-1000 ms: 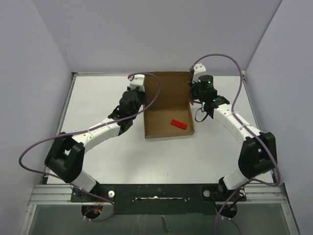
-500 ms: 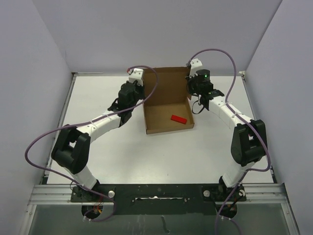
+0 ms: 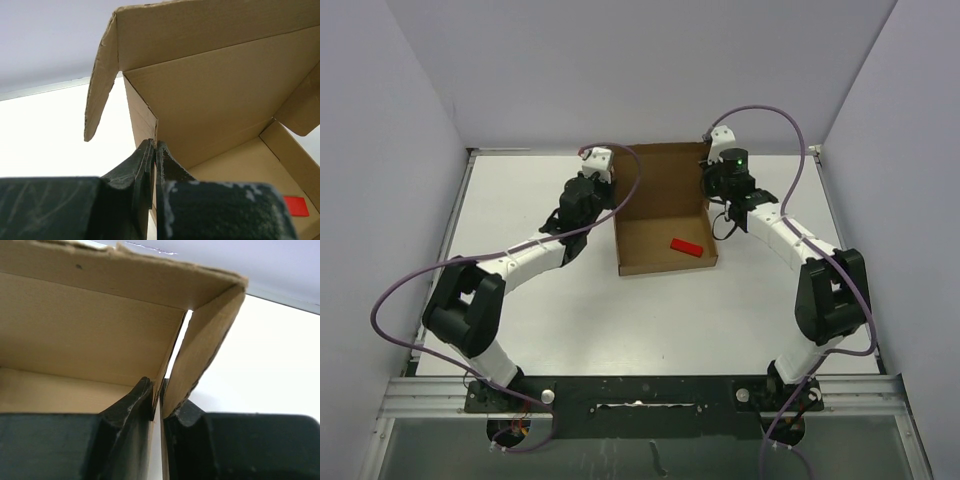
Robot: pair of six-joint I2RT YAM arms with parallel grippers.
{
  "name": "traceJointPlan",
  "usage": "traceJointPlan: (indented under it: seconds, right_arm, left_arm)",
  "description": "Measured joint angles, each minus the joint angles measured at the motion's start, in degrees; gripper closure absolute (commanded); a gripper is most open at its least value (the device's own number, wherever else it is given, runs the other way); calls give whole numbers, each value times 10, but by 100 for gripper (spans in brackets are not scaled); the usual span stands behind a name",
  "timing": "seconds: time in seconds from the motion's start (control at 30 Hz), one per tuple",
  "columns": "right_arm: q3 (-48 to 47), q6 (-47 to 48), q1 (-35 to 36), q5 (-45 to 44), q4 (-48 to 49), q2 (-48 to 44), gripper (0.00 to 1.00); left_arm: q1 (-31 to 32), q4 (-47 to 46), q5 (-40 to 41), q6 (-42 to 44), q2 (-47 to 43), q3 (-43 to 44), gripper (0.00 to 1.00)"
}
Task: Fold the paper box
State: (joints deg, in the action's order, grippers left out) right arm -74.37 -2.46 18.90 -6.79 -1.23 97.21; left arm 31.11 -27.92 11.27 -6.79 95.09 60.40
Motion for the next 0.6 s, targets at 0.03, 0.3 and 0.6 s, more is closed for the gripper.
traceJointPlan:
  seconds: [0.03, 0.3, 0.6]
  right_arm:
    - [5, -2, 0, 0, 1, -3, 87]
    - [31, -23, 6, -3, 4, -25, 86]
    - [79, -35, 19, -12, 7, -69, 84]
  left_arm:
    - [0, -3, -1, 0, -2, -4, 100]
    - [0, -10, -8, 0, -12, -20, 100]
    - [3, -6, -15, 2, -45, -51, 100]
